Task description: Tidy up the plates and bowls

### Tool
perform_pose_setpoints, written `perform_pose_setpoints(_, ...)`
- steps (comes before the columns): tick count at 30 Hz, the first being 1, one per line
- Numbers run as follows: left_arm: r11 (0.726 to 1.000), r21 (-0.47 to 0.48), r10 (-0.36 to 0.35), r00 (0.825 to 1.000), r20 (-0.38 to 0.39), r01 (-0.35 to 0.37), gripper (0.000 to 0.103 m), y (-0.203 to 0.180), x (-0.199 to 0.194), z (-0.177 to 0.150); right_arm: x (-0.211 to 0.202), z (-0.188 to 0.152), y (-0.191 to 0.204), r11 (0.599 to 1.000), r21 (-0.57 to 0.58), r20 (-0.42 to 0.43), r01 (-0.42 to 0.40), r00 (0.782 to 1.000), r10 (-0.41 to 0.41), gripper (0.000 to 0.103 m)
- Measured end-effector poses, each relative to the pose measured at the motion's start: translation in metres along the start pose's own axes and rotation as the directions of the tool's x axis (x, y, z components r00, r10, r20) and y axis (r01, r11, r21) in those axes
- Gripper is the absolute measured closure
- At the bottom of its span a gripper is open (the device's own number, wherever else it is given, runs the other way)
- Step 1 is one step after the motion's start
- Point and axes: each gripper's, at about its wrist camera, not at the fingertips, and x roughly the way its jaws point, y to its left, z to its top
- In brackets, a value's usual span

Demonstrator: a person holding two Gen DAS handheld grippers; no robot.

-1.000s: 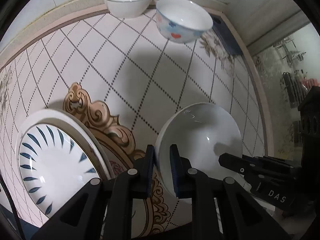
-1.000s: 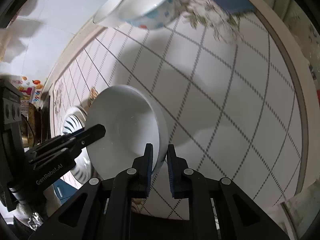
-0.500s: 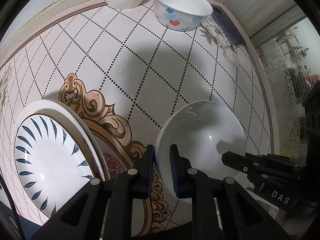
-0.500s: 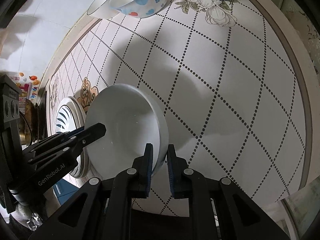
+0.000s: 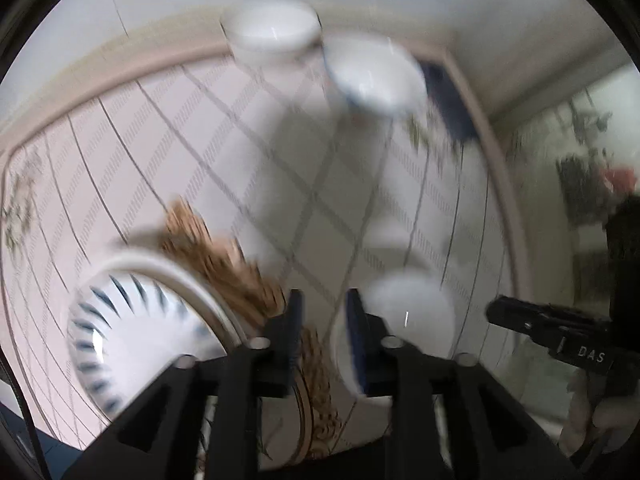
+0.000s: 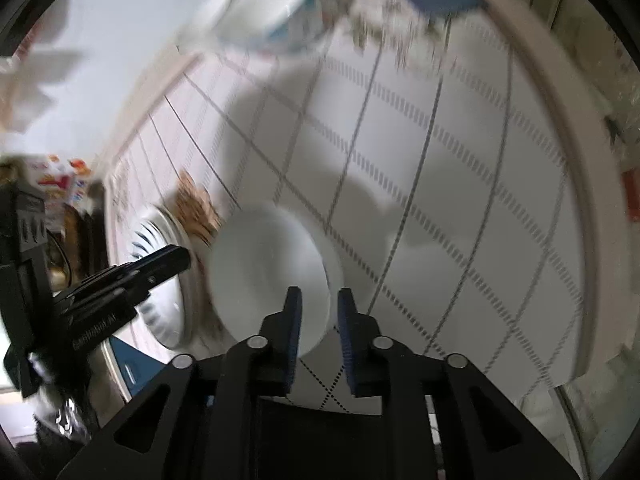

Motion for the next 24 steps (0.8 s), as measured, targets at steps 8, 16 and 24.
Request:
perform_pose_setpoints(8,0.983,-0.148,-0.101,0.993,0.061,0.109,0.046,0.013,0.016,0.108,-0.051,0.102,-0.006,0.998,0.044,0.235,-0.055,0.971,0.043,0.053)
perform_pose_setpoints(16,0.987,-0.134,-0.091,0.995,-0.045,0.085,0.048,-0.003,0.081,0.159,-0.010,0.188,-0.008,0.990,0.102,0.217,-0.097,0.973,0.073,0.053)
perform_pose_setpoints(24,0.999,-0.045,-0.023,0.996,-0.088,0.019,0.090,-0.012,0.106,0.174,0.038,0.227,-0.017,0.984,0.135,0.160,-0.114,0.983,0.092,0.086)
